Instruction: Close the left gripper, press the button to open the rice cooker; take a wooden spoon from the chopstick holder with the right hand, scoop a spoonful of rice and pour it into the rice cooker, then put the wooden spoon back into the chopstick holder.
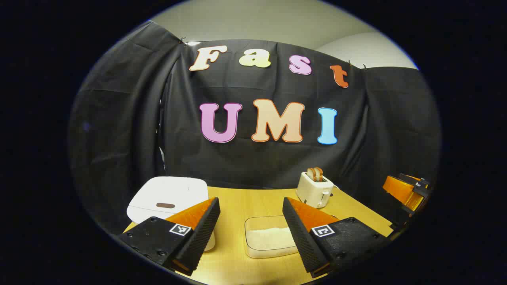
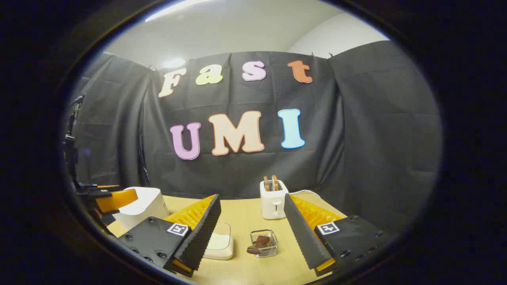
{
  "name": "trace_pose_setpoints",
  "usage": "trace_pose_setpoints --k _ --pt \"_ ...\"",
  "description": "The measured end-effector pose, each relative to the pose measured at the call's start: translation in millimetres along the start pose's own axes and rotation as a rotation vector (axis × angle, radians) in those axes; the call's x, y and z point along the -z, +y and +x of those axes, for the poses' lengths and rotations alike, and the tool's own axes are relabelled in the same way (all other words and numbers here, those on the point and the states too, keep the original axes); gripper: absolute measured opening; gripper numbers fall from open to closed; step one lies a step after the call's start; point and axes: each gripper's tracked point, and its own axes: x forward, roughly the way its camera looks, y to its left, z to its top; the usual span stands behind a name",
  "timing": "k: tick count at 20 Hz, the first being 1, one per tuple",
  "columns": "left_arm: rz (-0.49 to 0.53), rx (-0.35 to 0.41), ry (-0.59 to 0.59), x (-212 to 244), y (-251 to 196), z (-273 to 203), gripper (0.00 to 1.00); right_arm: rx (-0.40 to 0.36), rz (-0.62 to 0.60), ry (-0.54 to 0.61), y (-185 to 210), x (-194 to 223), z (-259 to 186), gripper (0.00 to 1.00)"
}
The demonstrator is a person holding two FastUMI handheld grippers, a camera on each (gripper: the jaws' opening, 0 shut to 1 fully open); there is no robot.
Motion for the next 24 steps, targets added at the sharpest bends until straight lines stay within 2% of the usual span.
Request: trace_pose_setpoints --k 15,19,24 --pt "-0.007 -0.002 0.014 6.0 -14.3 1.7 0.94 0.051 0.018 0.012 -39.0 1.1 -2.8 1.0" --pt "-0.019 -0.027 0.015 10.3 -3.6 -5.7 0.94 0.044 0.007 0.024 -37.8 5.1 -8.5 1.0" --pt "-0.006 -0.097 0.003 5.0 28.2 -17.0 0.94 0.015 0.0 0.019 -26.4 4.6 -8.5 1.0"
